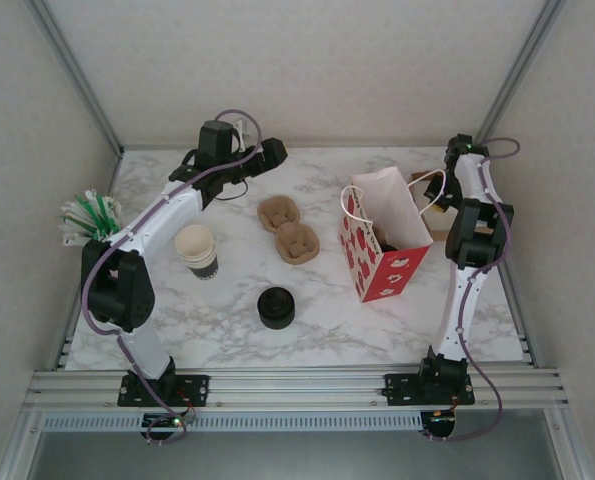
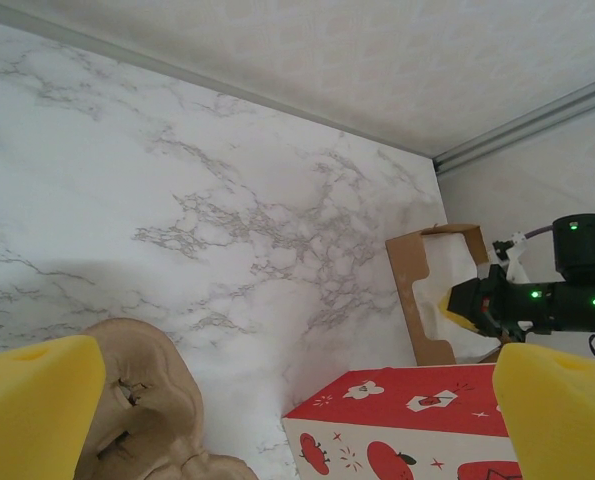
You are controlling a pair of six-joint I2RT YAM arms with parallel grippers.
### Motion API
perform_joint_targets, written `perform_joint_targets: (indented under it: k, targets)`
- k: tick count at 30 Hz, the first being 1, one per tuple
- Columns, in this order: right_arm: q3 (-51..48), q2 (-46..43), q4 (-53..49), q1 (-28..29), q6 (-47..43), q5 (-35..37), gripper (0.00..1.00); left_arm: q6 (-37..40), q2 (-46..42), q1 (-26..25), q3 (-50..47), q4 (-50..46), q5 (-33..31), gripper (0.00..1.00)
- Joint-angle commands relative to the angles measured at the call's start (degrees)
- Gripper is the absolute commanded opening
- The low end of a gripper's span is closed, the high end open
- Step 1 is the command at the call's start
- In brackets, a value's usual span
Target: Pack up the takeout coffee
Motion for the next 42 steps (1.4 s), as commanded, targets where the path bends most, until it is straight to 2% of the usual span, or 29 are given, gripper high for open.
perform_joint_targets:
  k: [1, 14, 19, 33, 38, 42]
  targets:
    - [2.10, -4.52, -1.05, 0.23, -0.34, 0.33, 0.04, -0.29, 0.17, 0.25, -0.27, 1.29, 0.84, 1.00]
    - [0.13, -17.02, 0.01, 0.25, -0.39, 2.98, 0.00, -0.20, -1.92, 0.19, -0.96, 1.37, 0.93, 1.00]
    - [-1.38, -25.18, 1.08, 0.22, -0.41, 3.83, 0.00, -0.45, -3.72, 0.12, -1.93, 2.06, 1.11, 1.00]
    - [-2.40, -49.65, 0.93, 2.52, -3.00, 0.50, 0.00, -1.17, -13.49, -0.72, -7.57, 3.67, 1.11, 1.00]
    - [-1.61, -55.55, -2.67, 2.97, -4.98, -4.12, 0.00, -1.17, -17.71, -0.82, -9.95, 2.98, 0.51, 1.00]
    - [-2.09, -60.52, -5.54, 3.46, -7.50, -10.71, 0.00, -1.26, -20.63, -1.05, -11.79, 2.48, 0.19, 1.00]
